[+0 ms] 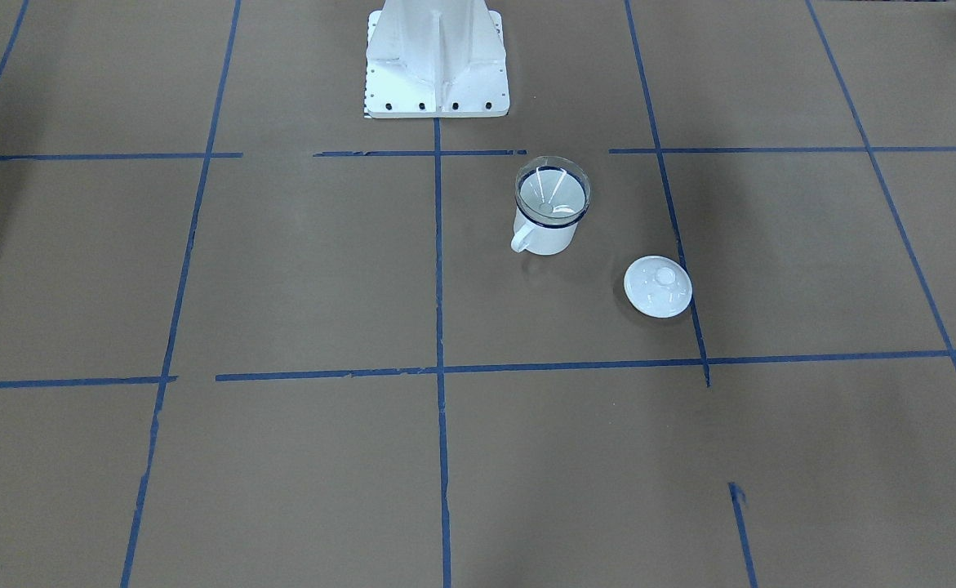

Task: Remove funnel from cup

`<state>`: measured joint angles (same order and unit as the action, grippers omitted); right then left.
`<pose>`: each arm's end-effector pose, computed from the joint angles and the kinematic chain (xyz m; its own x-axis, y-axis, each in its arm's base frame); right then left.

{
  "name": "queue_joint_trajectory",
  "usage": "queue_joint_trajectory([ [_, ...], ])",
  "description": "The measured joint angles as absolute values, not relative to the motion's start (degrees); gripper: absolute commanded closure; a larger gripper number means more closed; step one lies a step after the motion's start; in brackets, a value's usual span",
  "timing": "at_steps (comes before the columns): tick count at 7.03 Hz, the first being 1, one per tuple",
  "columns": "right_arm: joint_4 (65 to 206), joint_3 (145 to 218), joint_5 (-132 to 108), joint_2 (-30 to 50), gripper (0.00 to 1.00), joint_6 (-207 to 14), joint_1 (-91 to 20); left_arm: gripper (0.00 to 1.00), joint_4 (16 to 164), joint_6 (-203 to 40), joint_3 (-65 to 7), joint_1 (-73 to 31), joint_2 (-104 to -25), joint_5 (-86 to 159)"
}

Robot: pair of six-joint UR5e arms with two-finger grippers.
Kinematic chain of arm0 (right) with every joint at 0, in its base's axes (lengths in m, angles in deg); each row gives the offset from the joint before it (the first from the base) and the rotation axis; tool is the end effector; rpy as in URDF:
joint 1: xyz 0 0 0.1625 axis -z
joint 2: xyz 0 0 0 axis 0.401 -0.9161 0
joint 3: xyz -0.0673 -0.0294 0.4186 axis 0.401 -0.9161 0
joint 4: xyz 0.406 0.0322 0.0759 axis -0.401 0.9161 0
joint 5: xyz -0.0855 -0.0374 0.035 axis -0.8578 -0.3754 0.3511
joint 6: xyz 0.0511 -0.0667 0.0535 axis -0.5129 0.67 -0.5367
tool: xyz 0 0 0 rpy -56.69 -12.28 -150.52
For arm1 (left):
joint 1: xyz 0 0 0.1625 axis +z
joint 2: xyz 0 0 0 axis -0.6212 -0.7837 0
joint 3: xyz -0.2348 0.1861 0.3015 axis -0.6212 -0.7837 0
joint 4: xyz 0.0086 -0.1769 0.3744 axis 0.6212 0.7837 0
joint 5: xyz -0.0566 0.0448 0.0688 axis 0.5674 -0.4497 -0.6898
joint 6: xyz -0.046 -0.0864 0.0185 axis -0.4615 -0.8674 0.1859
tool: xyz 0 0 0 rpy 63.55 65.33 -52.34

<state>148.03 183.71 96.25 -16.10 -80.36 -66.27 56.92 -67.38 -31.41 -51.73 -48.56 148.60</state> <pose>0.0668 -0.4451 0.6701 0.7521 0.0161 0.6588 -0.0029 0.9998 -0.0211 -0.0657 -0.5169 0.6081 0.7227 -0.0032 -0.6912 0.0078 1.0000 0.0035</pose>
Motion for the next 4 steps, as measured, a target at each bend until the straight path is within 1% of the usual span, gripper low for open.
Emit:
queue_joint_trajectory([
  [2, 148.03, 183.70, 96.25, -16.10, 0.00, -80.36, -66.28, 0.00, 57.01, -67.55, -31.52, -51.72, -49.27, 148.48],
  [4, 148.03, 183.70, 96.25, -16.10, 0.00, -80.36, -66.27, 0.00, 56.83, -68.00, -32.99, -51.66, -52.30, 148.30],
])
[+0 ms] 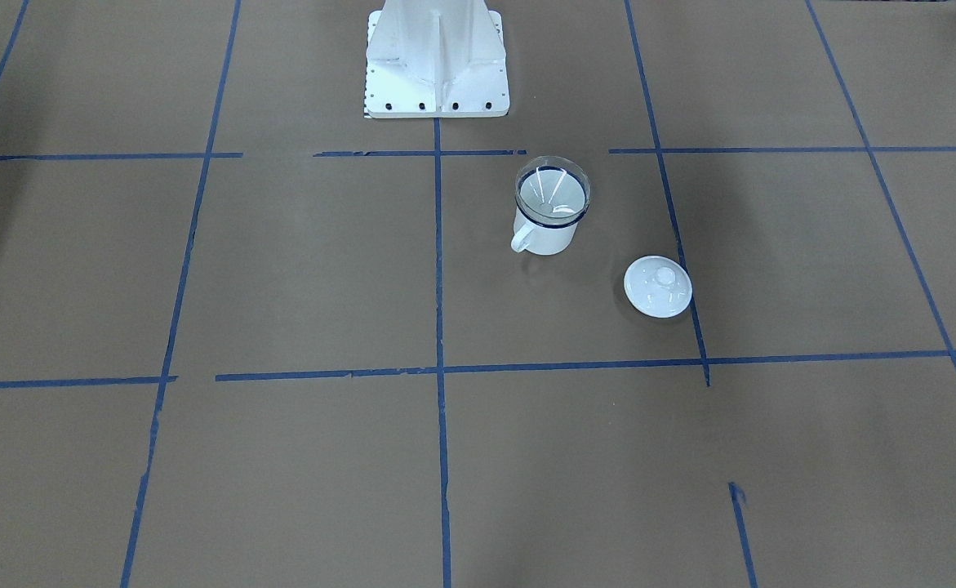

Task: Remove funnel from cup

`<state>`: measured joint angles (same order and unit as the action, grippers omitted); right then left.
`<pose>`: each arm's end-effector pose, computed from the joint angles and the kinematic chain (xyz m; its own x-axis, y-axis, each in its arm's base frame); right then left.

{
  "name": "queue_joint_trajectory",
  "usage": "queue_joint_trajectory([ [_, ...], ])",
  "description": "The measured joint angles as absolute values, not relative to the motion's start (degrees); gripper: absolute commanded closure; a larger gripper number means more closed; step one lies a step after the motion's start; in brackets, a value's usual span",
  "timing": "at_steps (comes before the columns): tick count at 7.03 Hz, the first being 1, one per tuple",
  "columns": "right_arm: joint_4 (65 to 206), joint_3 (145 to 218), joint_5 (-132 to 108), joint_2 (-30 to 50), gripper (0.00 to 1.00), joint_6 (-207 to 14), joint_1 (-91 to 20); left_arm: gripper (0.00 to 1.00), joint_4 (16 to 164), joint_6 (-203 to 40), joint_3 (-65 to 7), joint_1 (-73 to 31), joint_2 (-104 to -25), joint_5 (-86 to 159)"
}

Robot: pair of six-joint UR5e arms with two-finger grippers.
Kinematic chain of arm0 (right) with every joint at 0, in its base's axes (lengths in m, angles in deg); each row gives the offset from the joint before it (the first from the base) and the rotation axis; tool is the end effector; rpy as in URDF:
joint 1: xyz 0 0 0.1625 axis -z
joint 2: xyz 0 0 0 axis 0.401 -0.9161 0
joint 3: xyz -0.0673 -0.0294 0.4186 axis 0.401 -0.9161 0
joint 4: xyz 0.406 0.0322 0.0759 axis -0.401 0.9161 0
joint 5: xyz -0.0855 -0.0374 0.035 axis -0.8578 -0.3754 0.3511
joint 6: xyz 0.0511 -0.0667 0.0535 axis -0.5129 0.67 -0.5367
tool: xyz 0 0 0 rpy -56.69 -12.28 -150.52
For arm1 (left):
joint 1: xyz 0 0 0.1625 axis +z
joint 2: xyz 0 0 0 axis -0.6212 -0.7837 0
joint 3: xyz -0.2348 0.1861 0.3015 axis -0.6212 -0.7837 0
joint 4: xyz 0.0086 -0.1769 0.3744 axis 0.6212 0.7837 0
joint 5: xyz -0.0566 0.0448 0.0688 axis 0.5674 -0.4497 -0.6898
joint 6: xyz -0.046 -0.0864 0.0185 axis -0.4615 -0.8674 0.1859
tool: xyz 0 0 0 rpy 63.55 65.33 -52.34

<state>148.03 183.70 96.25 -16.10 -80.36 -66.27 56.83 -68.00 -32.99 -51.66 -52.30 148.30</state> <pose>0.0668 -0.4451 0.6702 0.7521 0.0162 0.6588 -0.0029 0.9998 -0.0213 -0.0654 -0.5444 0.5604 0.7263 0.0495 -0.6856 0.0145 0.9961 0.0873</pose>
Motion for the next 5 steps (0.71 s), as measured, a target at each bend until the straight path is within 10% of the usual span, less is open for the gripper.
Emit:
queue_joint_trajectory([
  [5, 148.03, 183.70, 96.25, -16.10, 0.00, -80.36, -66.27, 0.00, 56.57, -92.35, -46.99, -36.24, -60.65, 147.50],
])
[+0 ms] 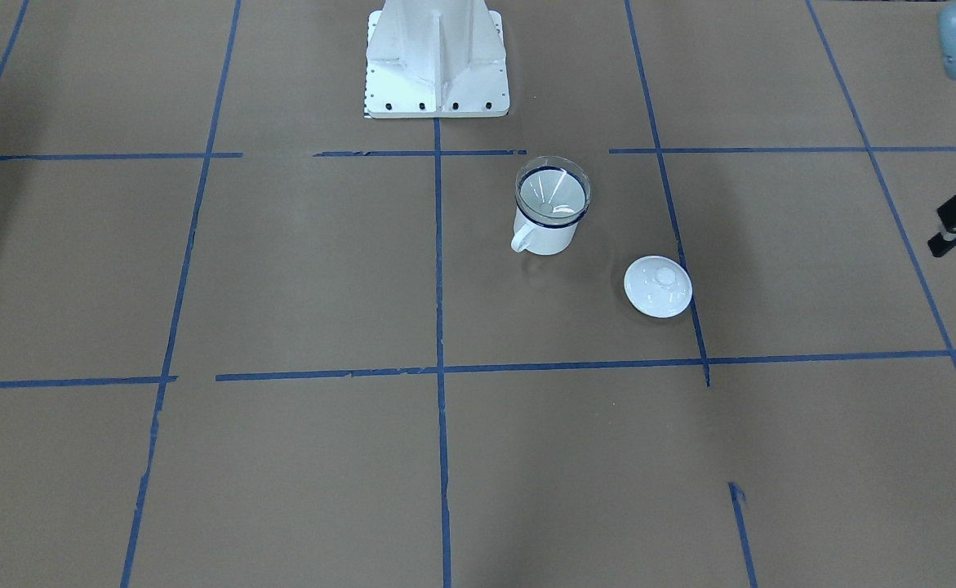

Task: Remove funnel from cup

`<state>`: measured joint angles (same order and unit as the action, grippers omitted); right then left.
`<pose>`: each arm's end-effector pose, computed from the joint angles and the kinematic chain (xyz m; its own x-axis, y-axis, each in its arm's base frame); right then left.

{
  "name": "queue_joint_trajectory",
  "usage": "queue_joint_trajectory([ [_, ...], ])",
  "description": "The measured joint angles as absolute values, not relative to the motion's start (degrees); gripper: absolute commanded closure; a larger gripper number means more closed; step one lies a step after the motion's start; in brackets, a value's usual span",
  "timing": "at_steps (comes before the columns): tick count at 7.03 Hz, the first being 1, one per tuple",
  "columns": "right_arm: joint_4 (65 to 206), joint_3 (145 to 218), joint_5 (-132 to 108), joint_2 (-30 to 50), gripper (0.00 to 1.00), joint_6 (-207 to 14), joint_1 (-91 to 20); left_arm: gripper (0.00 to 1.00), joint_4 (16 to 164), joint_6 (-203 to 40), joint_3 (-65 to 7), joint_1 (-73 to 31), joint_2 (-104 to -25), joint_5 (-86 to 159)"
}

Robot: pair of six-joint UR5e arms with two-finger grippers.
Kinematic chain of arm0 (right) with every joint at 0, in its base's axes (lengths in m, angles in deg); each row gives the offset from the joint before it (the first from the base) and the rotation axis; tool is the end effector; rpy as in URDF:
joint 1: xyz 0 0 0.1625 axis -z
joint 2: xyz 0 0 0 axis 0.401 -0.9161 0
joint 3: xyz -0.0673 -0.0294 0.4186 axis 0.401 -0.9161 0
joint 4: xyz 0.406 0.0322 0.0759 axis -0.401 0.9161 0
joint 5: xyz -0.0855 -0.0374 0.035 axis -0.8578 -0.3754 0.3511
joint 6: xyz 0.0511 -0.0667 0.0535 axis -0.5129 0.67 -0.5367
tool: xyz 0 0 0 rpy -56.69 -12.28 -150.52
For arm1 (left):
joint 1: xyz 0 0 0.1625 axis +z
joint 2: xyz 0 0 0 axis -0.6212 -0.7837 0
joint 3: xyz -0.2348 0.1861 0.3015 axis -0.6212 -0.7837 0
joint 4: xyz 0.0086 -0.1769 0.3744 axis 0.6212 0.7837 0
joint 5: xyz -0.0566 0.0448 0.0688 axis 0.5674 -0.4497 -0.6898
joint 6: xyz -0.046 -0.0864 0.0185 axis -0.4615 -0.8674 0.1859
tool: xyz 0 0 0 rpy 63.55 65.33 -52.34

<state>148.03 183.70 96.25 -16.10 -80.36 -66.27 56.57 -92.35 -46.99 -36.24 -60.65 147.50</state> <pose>0.0668 -0.4451 0.6702 0.7521 0.0162 0.6588 -0.0029 0.9998 -0.0213 0.0847 -0.5573 0.3651 0.6658 0.0855 -0.7412 0.0570 0.9847 0.1647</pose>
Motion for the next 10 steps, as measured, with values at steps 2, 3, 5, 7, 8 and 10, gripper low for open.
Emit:
queue_joint_trajectory([
  [2, 148.03, 183.66, 96.25, -16.10, 0.00, -80.36, -66.27, 0.00, 56.55, -104.94, -55.18, -26.65, -61.92, 143.01],
  [3, 148.03, 183.68, 96.25, -16.10, 0.00, -80.36, -66.27, 0.00, 56.38, -110.51, -57.92, -21.98, -62.91, 140.73],
  [5, 148.03, 183.71, 96.25, -16.10, 0.00, -80.36, -66.27, 0.00, 50.81, -118.26, -60.61, -12.68, -68.38, 135.15],
  [7, 148.03, 183.72, 96.25, -16.10, 0.00, -80.36, -66.27, 0.00, 44.02, -119.55, -60.58, -9.17, -73.99, 132.31],
  [8, 148.03, 183.72, 96.25, -16.10, 0.00, -80.36, -66.28, 0.00, 43.27, -121.10, -60.32, -7.68, -75.13, 131.13],
  [10, 148.03, 183.69, 96.25, -16.10, 0.00, -80.36, -66.27, 0.00, 43.57, -130.68, -59.31, 0.92, -76.59, 123.03],
])
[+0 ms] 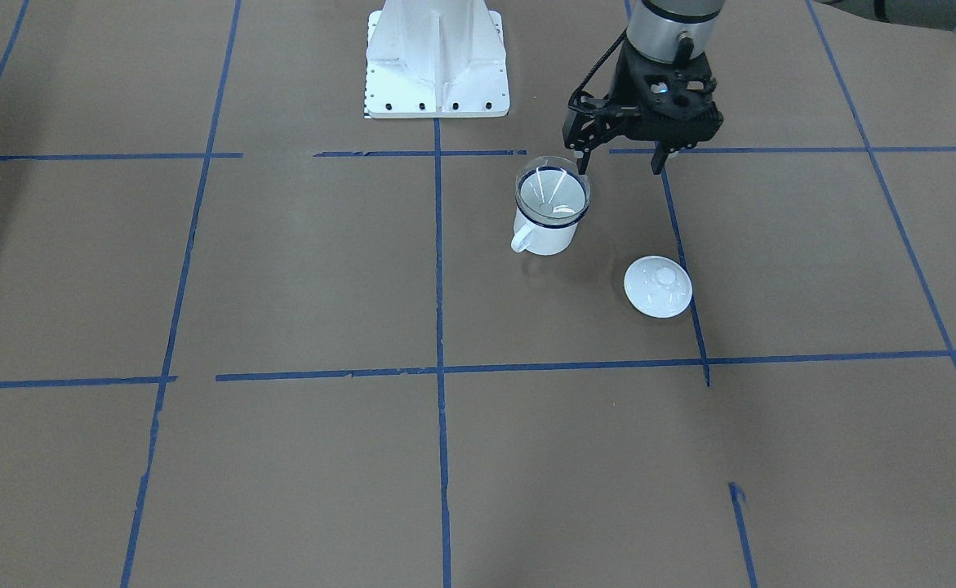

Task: Remove funnel from cup
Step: 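Move the left gripper over the glass funnel in the white mug, then lower the left gripper and grasp the funnel stem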

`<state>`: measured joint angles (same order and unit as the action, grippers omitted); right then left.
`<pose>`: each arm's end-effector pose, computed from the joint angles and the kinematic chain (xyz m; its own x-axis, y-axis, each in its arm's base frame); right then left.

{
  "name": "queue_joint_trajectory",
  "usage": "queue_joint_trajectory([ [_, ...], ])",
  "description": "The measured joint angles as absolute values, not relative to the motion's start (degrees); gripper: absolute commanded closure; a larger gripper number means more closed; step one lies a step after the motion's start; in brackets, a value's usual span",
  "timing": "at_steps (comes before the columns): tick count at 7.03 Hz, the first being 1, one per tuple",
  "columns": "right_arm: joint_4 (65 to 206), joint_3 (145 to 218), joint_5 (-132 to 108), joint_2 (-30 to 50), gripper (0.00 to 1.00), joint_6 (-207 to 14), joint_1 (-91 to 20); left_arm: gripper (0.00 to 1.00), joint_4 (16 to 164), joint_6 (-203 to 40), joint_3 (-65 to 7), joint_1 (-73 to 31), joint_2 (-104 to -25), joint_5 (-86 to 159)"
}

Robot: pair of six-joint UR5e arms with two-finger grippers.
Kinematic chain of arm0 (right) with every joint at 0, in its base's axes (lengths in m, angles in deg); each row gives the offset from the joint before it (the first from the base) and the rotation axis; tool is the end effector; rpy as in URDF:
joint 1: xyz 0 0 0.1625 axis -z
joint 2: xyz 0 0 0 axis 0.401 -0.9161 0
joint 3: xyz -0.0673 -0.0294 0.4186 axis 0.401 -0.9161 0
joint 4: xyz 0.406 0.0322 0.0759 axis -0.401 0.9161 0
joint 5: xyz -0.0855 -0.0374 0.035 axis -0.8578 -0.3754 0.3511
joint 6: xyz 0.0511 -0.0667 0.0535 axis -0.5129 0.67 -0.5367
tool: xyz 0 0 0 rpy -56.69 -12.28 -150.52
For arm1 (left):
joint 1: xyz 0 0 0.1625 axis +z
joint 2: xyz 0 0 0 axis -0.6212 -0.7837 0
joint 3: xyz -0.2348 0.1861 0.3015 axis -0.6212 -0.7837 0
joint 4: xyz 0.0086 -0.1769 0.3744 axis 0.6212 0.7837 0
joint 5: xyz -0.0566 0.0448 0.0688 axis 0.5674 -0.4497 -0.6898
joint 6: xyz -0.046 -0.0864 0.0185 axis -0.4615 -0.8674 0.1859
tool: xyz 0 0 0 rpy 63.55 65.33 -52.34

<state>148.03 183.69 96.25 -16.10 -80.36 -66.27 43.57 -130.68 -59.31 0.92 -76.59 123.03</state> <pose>0.0668 -0.4451 0.6702 0.7521 0.0163 0.6588 -0.0029 0.9998 -0.0215 0.3647 -0.4086 0.1748 0.7009 -0.0076 -0.7133 0.1107 0.9890 0.0982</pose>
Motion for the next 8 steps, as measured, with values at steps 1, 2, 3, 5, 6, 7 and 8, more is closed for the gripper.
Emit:
queue_joint_trajectory([
  [1, 148.03, 183.69, 96.25, -16.10, 0.00, -80.36, -66.27, 0.01, 45.41, -134.10, -58.05, 3.77, -76.82, 120.67],
  [2, 148.03, 183.70, 96.25, -16.10, 0.00, -80.36, -66.27, 0.05, 48.05, -136.81, -56.26, 5.55, -76.87, 119.79],
  [3, 148.03, 183.71, 96.25, -16.10, 0.00, -80.36, -66.27, 0.11, 50.62, -138.46, -54.28, 6.94, -76.92, 119.48],
  [5, 148.03, 183.69, 96.25, -16.10, 0.00, -80.36, -66.27, 0.25, 56.27, -139.36, -49.56, 8.22, -76.92, 119.29],
  [6, 148.03, 183.69, 96.25, -16.10, 0.00, -80.36, -66.27, 0.30, 57.71, -139.45, -48.20, 8.80, -76.93, 119.36],
  [7, 148.03, 183.70, 96.25, -16.10, 0.00, -80.36, -66.27, 0.36, 58.25, -139.74, -47.64, 9.55, -77.03, 119.40],
  [8, 148.03, 183.71, 96.25, -16.10, 0.00, -80.36, -66.27, 0.46, 58.43, -140.34, -47.36, 10.18, -77.19, 119.44],
])
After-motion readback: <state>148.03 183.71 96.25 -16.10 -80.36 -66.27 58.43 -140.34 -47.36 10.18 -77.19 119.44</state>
